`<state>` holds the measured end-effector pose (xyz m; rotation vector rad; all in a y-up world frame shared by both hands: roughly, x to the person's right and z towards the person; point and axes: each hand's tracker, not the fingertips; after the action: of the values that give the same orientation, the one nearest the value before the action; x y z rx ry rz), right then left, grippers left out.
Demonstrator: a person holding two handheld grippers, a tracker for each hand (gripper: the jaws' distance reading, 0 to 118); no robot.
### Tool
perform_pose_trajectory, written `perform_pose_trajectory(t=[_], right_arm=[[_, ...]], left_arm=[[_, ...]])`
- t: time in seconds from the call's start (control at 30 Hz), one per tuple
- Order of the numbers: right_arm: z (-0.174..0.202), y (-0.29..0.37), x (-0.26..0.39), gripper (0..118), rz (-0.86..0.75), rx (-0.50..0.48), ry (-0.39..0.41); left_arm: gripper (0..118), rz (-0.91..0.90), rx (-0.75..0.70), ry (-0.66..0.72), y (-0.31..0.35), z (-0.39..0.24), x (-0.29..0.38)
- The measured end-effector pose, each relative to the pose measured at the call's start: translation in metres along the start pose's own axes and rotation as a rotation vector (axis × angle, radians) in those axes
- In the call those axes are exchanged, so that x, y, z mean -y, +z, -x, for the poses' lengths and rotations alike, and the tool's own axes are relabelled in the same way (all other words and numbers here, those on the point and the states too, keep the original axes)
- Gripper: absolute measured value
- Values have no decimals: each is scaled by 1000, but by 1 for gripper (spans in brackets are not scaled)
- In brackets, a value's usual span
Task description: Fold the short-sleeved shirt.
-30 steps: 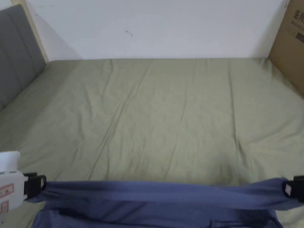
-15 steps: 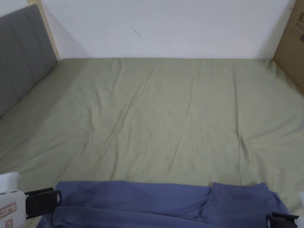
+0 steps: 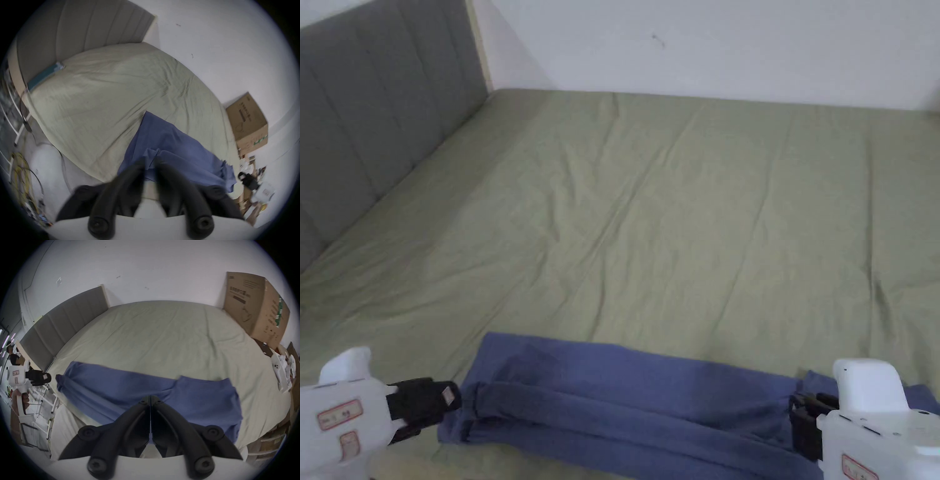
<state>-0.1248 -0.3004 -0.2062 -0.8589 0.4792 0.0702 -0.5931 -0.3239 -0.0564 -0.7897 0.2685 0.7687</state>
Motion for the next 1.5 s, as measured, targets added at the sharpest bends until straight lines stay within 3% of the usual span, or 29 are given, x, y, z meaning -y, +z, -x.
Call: perform_pose_trajectory(t=[0.03, 0.07, 0.13, 0.37, 0.57, 0.6, 0.63, 0.67, 0.7, 0.73, 0.87, 1.07, 1.2, 1.37, 1.43, 1.47, 1.5], right_arm=[[2, -2, 1, 1, 0, 2, 3], [4, -4, 1, 1, 4, -1, 10], [6, -7, 1, 1, 20, -5, 27], [-6, -20, 0, 1, 58, 14, 41], [-3, -28, 5, 1, 112, 28, 48], [-3, -30, 6, 1, 120, 30, 47], [-3, -32, 8, 1, 132, 31, 43], [-4, -33, 9, 1, 139, 29, 40], [-4, -33, 10, 1, 147, 26, 36], [-5, -32, 10, 1, 153, 24, 39], [-13, -24, 11, 1, 146, 43, 47], [-37, -10, 9, 1, 113, 49, -52], [-50, 3, 14, 1, 93, 92, -74], [-79, 18, 31, 1, 84, 127, -189], [-91, 23, 40, 1, 87, 142, -221], [-96, 25, 44, 1, 89, 151, -229], [-101, 29, 48, 1, 91, 169, -243]], left_arm=[[72, 18, 20, 29, -3, 6, -2], [88, 40, 33, 56, -6, 12, -3], [103, 29, 64, 113, -13, 23, -3], [108, 102, 186, 373, -62, 59, 0], [107, 100, 200, 318, -73, 46, -4], [95, 87, 187, 326, -75, 44, -3], [74, 73, 162, 324, -78, 44, -3], [35, 77, 141, 331, -81, 46, -2], [9, 124, 171, 371, -87, 50, 1], [9, 118, 207, 405, -87, 52, 2], [9, 85, 146, 270, -72, 36, -13], [9, 25, 141, -43, -39, -58, -31], [9, 40, 219, -349, -35, -151, -15], [10, 188, 368, -635, -72, -243, 54], [23, 217, 297, -721, -95, -266, 88], [44, 227, 257, -749, -104, -272, 102], [76, 220, 278, -751, -115, -274, 116]])
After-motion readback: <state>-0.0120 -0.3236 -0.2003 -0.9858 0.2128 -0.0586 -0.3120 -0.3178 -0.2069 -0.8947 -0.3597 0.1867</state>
